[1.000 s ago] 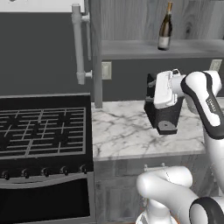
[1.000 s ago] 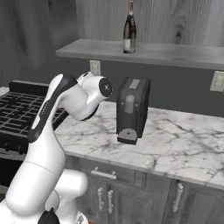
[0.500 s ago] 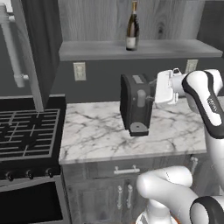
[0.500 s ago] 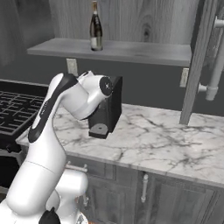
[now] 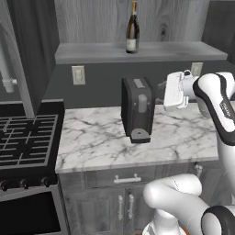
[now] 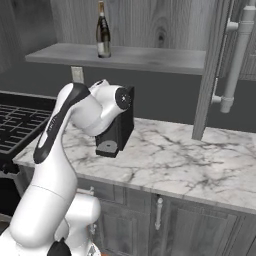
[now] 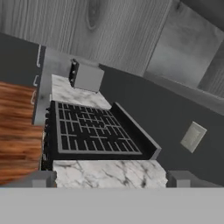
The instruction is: Open the cabinet directly in front. Then move the wine and the mug to the dining counter with the candle on it.
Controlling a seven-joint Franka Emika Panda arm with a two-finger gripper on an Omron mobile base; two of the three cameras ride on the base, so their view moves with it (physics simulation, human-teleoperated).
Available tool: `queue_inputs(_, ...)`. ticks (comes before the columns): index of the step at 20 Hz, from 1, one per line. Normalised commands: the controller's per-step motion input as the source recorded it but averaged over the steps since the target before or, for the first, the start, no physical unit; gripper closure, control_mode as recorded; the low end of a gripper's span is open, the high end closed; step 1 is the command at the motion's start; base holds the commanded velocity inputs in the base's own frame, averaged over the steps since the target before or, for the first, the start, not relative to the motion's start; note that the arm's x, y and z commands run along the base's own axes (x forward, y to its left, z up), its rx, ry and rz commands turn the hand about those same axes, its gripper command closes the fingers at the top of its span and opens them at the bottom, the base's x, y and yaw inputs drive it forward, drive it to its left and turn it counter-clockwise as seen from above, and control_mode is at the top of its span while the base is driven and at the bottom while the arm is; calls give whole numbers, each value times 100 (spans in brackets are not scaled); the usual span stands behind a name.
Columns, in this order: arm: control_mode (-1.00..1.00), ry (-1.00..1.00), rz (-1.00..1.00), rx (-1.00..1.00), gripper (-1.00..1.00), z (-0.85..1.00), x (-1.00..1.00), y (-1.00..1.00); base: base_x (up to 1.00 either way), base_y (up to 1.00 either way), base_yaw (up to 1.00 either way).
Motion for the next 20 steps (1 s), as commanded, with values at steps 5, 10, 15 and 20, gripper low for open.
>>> queue_inputs(5, -100, -14, -13, 1, -100, 78, 0, 0, 0, 0, 0)
queue_inputs(10, -100, -8, -18, 2, -100, 85, 0, -1, 0, 0, 0)
queue_inputs(15, -100, -1, -14, 5, -100, 70, 0, -5, 0, 0, 0)
queue_inputs(20, -100, 0, -5, 4, -100, 48, 1, -2, 0, 0, 0)
